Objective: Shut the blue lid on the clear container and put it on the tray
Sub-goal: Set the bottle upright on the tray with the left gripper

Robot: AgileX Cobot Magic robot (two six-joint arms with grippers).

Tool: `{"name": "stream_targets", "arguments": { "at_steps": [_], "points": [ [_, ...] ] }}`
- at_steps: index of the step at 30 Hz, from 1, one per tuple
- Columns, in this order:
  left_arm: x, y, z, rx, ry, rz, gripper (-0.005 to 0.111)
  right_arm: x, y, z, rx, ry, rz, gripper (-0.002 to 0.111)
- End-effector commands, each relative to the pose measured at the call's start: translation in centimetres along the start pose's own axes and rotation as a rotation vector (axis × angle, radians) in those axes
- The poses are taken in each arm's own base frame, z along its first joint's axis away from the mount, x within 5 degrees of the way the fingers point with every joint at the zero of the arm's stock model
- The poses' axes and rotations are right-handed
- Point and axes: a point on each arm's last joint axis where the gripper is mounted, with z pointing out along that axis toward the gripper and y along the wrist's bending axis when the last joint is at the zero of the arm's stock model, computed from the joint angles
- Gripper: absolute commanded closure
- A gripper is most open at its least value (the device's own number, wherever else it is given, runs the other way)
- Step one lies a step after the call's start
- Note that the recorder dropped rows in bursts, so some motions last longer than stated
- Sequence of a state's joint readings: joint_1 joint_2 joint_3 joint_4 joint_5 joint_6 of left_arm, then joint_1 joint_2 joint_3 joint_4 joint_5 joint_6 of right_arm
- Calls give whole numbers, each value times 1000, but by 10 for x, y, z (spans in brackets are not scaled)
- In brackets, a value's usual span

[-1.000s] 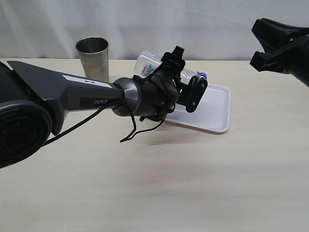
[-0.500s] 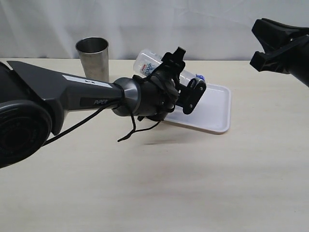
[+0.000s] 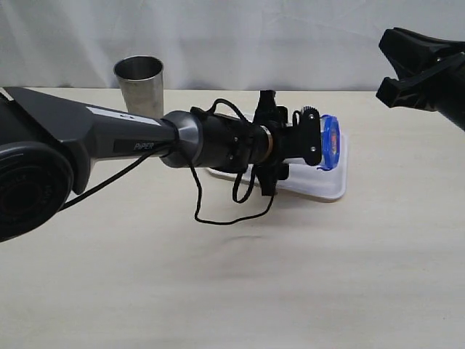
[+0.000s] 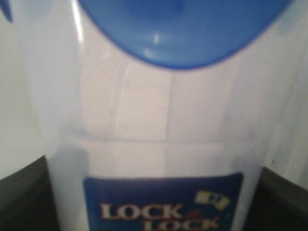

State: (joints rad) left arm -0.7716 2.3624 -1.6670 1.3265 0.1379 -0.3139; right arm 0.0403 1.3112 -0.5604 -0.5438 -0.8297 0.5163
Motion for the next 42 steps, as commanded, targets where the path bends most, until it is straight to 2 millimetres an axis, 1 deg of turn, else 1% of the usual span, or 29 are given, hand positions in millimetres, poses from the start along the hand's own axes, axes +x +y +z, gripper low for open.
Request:
{"name": "stream_targets", "arguments": {
  "at_steps": [1, 6, 7, 9, 10, 12, 13, 14, 15, 17, 20, 26, 30, 42],
  "points": [
    [3, 16, -2, 41, -165, -234, 107, 1, -2, 0, 10, 2, 2, 104],
    [9, 32, -6, 89, -389, -489, 107, 1, -2, 0, 10, 2, 2, 104],
    [12, 42, -8, 85, -486, -600, 107, 1, -2, 0, 10, 2, 2, 104],
    [19, 51, -9, 76, -607, -721, 107, 1, -2, 0, 10, 2, 2, 104],
    [20, 52, -9, 77, -645, -755, 107, 1, -2, 0, 10, 2, 2, 104],
    [24, 47, -4, 102, -731, -836, 107, 1, -2, 0, 10, 2, 2, 104],
    [27, 42, 1, 117, -781, -919, 107, 1, -2, 0, 10, 2, 2, 104],
    [29, 40, 3, 119, -812, -950, 107, 1, -2, 0, 10, 2, 2, 104],
    [32, 33, 8, 130, -853, -972, 107, 1, -2, 0, 10, 2, 2, 104],
    [35, 26, 13, 147, -827, -954, 107, 1, -2, 0, 10, 2, 2, 104],
    [40, 21, 17, 154, -817, -956, 107, 1, -2, 0, 10, 2, 2, 104],
    [49, 1, 31, 191, -774, -959, 107, 1, -2, 0, 12, 6, 1, 104],
    [48, -4, 31, 222, -766, -903, 107, 1, -2, 0, 12, 6, 1, 104],
    [49, -4, 32, 220, -750, -904, 107, 2, -2, 0, 18, 16, 1, 104]
  ]
}}
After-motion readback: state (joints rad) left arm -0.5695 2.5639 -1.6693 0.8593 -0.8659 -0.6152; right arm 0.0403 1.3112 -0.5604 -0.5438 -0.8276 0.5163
